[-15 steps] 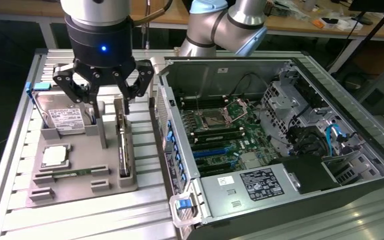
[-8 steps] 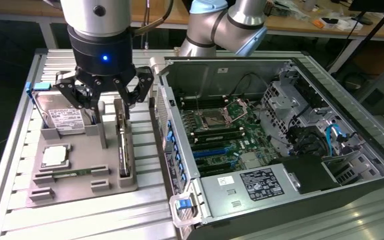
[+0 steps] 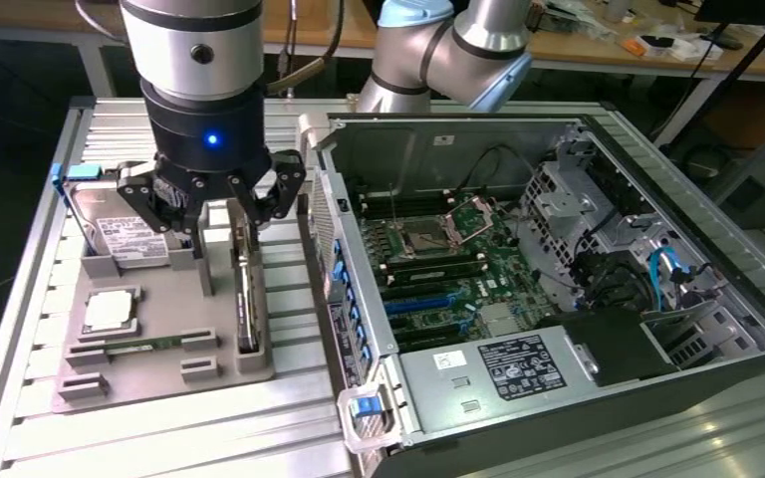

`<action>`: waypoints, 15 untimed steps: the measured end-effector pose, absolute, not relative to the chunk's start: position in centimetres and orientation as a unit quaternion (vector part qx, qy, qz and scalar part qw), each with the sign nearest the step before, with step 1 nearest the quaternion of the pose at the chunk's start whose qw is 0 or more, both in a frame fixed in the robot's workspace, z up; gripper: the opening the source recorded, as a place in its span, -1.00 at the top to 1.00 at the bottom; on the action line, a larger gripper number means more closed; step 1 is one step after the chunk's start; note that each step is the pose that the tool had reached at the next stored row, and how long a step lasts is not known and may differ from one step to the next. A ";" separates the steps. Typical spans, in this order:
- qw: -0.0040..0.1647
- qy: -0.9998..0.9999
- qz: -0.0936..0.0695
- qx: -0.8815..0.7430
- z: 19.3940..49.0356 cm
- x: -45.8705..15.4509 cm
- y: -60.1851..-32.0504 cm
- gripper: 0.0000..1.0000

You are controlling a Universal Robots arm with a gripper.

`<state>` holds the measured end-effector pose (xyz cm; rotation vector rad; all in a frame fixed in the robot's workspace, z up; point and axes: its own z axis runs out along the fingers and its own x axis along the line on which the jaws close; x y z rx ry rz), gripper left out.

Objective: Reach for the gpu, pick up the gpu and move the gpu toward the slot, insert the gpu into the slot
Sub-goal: 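Pick up the gpu and move the gpu toward the slot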

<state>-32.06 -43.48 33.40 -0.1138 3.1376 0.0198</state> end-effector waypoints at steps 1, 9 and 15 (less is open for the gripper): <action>0.001 0.999 0.006 -0.036 33.2 -32.1 -43.5 -0.08; 0.001 0.999 0.006 -0.036 31.8 -32.1 -44.0 -0.08; 0.001 1.000 0.006 -0.028 30.7 -32.1 -44.2 -0.08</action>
